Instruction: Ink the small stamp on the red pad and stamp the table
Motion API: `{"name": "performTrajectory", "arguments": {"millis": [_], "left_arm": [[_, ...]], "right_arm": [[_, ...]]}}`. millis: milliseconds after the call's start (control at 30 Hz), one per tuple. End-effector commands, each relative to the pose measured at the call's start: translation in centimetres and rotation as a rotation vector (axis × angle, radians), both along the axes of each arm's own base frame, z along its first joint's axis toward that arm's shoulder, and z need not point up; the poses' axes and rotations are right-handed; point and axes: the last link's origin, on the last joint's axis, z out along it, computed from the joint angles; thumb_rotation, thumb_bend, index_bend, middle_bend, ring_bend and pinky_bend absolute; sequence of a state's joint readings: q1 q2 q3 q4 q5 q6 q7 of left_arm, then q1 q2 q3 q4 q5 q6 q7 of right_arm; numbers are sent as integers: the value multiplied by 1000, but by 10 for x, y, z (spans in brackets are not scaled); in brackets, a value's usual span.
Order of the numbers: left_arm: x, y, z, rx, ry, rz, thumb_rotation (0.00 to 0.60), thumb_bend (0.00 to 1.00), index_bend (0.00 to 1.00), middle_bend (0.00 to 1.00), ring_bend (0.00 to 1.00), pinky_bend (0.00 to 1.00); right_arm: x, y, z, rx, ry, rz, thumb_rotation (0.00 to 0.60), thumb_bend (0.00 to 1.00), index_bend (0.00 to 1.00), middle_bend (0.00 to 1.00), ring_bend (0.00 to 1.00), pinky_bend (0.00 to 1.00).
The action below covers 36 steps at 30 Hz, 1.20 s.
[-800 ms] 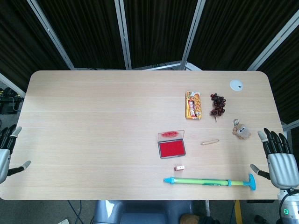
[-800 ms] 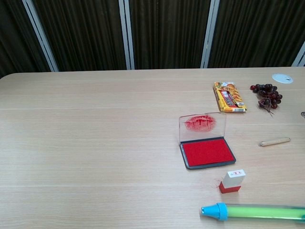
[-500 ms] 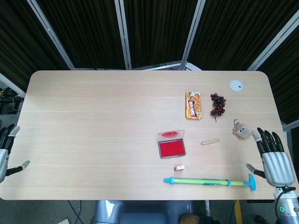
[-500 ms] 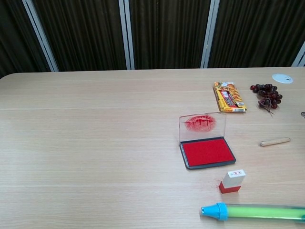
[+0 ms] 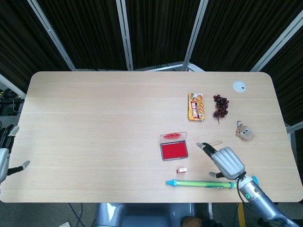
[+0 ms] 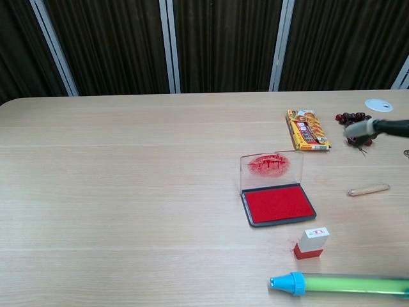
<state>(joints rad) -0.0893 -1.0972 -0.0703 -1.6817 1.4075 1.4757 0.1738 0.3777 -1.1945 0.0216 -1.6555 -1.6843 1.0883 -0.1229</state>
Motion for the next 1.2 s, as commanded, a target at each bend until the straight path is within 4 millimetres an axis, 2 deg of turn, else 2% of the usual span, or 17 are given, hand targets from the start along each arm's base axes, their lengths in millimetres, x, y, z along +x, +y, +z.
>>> {"name": "performTrajectory", "arguments": {"millis": [33,133,233,633,800,1200], "left_arm": [[0,1,-1,-2,3,5,600,0,0,0,0,0],[-1,2,-3,-7,7,11,600,0,0,0,0,0],[-2,4,-4,-10,7,16,600,0,0,0,0,0],[-6,4,-6,-24,32,51,600,0,0,0,0,0],[-5,6,-7,-21,34,64,600,0,0,0,0,0],[-8,9,-9,-28,37,78,600,0,0,0,0,0]], "right_arm": [[9,3,-20,42,19,37,600,0,171,229,891,1000],[13,2,-30,37,23,60,600,0,279,269,898,1000],[16,2,-38,36,32,78,600,4,318,306,900,1000],[14,3,-73,65,118,138,600,179,343,347,899,1000],[15,1,-88,77,130,140,600,192,370,372,900,1000],[12,-3,-98,88,124,118,600,225,395,422,899,1000]]}}
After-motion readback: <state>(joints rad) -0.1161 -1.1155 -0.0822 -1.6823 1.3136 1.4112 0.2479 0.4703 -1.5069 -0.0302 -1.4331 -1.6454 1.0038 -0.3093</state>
